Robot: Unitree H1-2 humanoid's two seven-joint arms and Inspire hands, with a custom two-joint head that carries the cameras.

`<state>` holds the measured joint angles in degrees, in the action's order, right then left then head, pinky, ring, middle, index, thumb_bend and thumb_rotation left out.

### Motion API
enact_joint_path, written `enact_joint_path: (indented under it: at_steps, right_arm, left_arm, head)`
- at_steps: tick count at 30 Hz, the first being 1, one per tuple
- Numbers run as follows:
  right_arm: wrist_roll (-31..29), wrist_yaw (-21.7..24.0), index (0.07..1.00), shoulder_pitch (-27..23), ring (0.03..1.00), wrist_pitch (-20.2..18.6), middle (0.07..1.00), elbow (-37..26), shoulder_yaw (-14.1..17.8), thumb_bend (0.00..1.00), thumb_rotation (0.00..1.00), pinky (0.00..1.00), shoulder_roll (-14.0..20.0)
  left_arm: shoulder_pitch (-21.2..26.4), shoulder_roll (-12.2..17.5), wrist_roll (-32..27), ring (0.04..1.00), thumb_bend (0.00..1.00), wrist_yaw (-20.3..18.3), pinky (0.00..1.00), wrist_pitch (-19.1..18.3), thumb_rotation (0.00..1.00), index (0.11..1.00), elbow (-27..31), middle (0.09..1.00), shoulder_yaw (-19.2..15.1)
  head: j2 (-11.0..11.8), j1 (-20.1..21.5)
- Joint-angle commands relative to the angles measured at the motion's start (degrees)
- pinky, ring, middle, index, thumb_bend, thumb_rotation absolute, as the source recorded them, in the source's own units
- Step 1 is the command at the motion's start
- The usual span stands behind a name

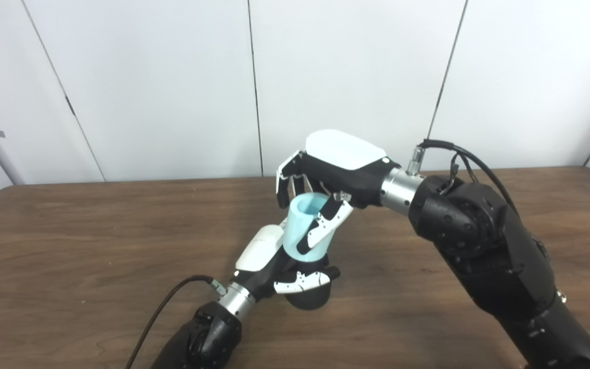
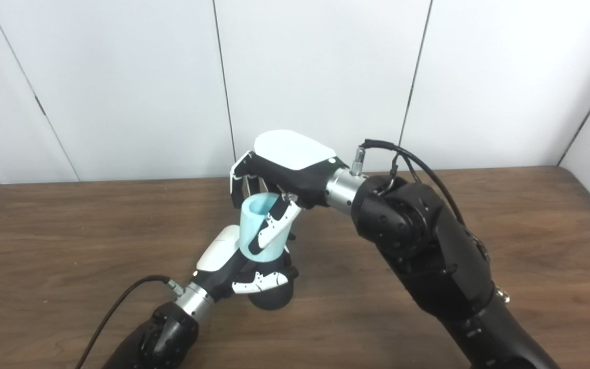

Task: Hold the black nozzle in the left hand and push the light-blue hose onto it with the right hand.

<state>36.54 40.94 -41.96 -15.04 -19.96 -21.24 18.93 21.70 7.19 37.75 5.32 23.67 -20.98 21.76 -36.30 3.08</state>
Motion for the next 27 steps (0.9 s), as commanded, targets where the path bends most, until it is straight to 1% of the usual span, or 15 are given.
enact_joint_path:
  at_steps: [1,2,4,8,12,20,27]
  right_arm:
    - [-0.66,-3.54,0.484,-6.90,0.199,3.04,0.304,-1.92,3.03,0.51,0.13,0.12,0.18]
    - [-0.62,-3.60,0.484,-6.89,0.198,3.13,0.304,-1.89,3.02,0.51,0.13,0.12,0.14]
    - [0.27,-4.14,0.484,-6.79,0.196,4.56,0.302,-1.26,2.09,0.51,0.13,0.12,0.00]
    - [1.85,-3.16,0.483,-7.43,0.194,6.03,0.304,-0.71,0.57,0.51,0.13,0.11,0.46]
    - [2.75,-1.82,0.483,-8.02,0.199,6.12,0.307,-0.90,0.11,0.51,0.13,0.11,0.90]
    - [4.15,-0.99,0.483,-8.09,0.199,6.23,0.307,-0.64,-0.35,0.51,0.13,0.11,0.97]
    - [8.10,1.22,0.483,-8.91,0.197,6.75,0.313,-0.02,-1.89,0.51,0.13,0.11,2.09]
  left_arm:
    - [-16.04,-2.34,-0.69,0.904,0.47,1.68,1.00,1.03,0.78,0.351,-12.43,0.741,4.15]
    - [-16.04,-2.33,-0.70,0.904,0.47,1.66,1.00,1.02,0.78,0.352,-12.42,0.741,4.15]
    - [-16.06,-2.31,-0.69,0.904,0.48,1.64,1.00,1.00,0.78,0.353,-12.40,0.741,4.15]
    - [-16.08,-2.31,-0.60,0.904,0.48,1.60,1.00,0.87,0.78,0.355,-12.26,0.741,4.19]
    - [-16.01,-2.33,-0.53,0.904,0.48,1.67,1.00,0.86,0.78,0.355,-12.30,0.741,4.19]
    - [-16.00,-2.35,-0.55,0.904,0.48,1.69,1.00,0.81,0.78,0.355,-12.45,0.741,4.14]
    - [-16.18,-2.26,-0.67,0.904,0.48,1.43,1.00,0.62,0.78,0.354,-11.98,0.741,4.11]
  head:
    - [-0.01,0.06]
    - [-0.01,0.06]
    - [-0.01,0.14]
    - [-0.09,-0.02]
    - [-0.14,-0.01]
    - [-0.22,-0.03]
    - [-0.36,0.01]
